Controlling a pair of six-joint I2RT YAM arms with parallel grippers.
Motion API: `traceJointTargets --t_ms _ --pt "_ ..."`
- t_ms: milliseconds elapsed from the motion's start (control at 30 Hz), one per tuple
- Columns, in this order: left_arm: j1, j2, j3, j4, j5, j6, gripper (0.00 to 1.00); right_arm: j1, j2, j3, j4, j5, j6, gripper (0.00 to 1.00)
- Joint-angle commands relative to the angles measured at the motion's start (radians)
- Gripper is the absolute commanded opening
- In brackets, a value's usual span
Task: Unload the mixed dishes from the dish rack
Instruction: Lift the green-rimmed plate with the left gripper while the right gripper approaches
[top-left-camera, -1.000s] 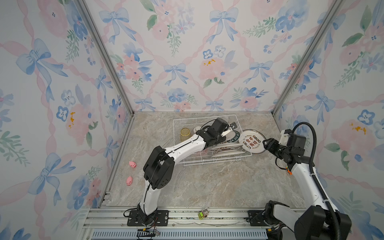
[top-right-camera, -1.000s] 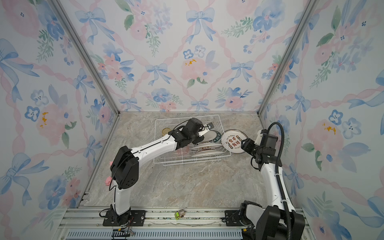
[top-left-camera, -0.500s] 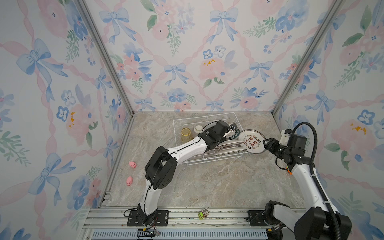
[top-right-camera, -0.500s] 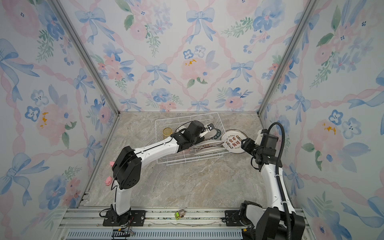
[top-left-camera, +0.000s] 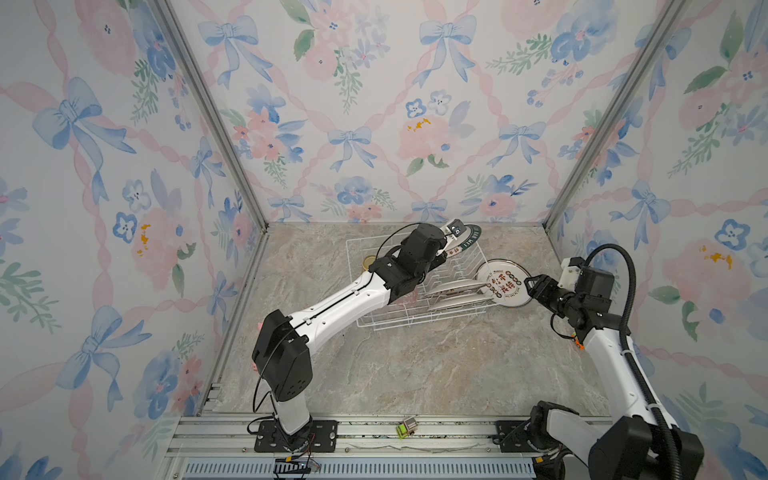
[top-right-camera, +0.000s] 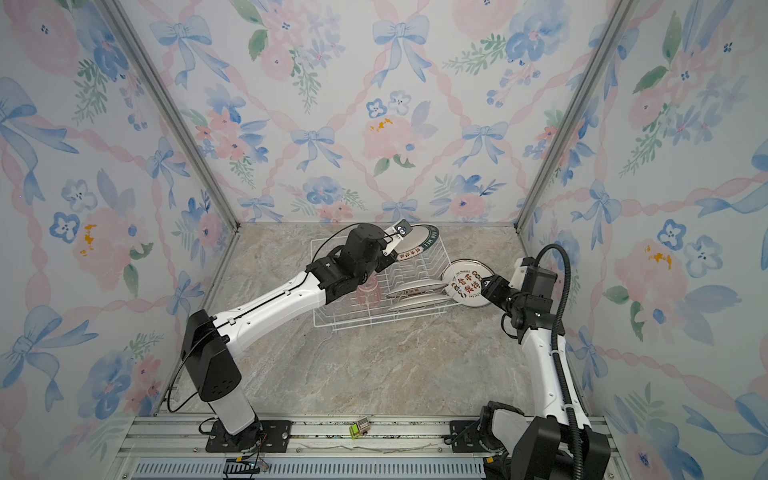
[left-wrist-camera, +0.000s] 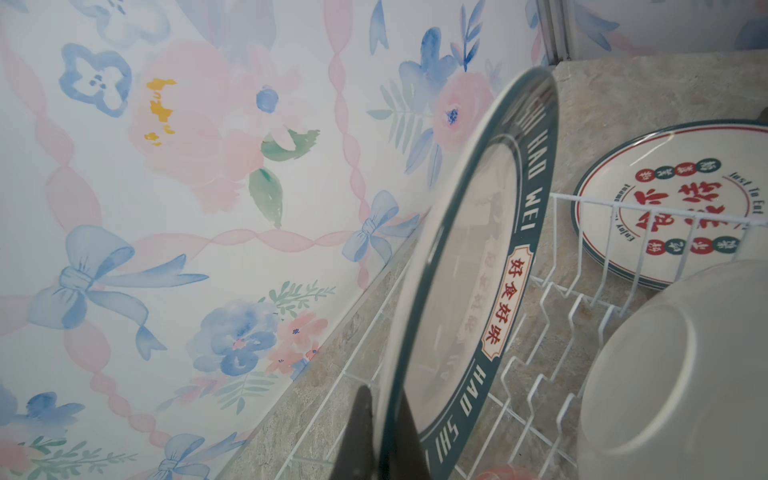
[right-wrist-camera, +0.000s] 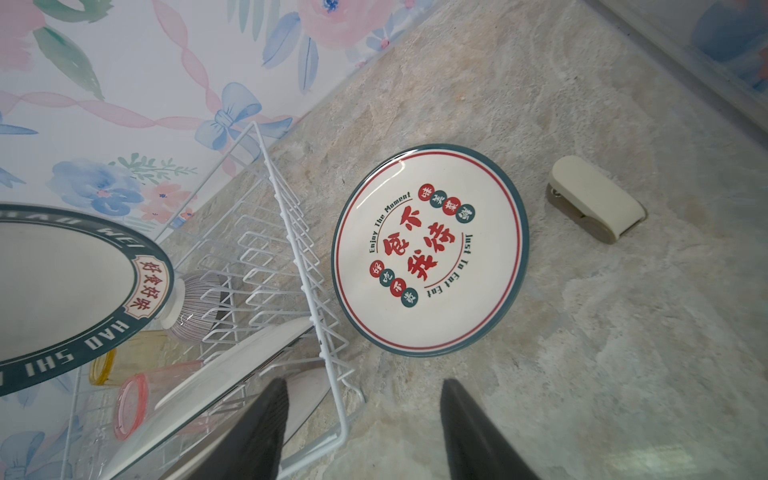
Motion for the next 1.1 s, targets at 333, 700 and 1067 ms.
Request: traceJointTargets --t_ms 333,700,1067 --pt "0.142 -0.241 -0.14 -0.025 0.477 -0.458 0.0 0.008 -0.155 -0.107 0.287 -0.337 0.062 0.59" --pt "0.242 -0.365 -0.389 0.195 0.792 -0.722 0.0 0.088 -0.209 -0.153 0.481 -0.588 0.129 0.58" --pt "0.252 -0.357 -0.527 0.418 0.922 -0.875 0.0 0.216 -0.142 -0.142 0.499 -0.553 0.12 0.44"
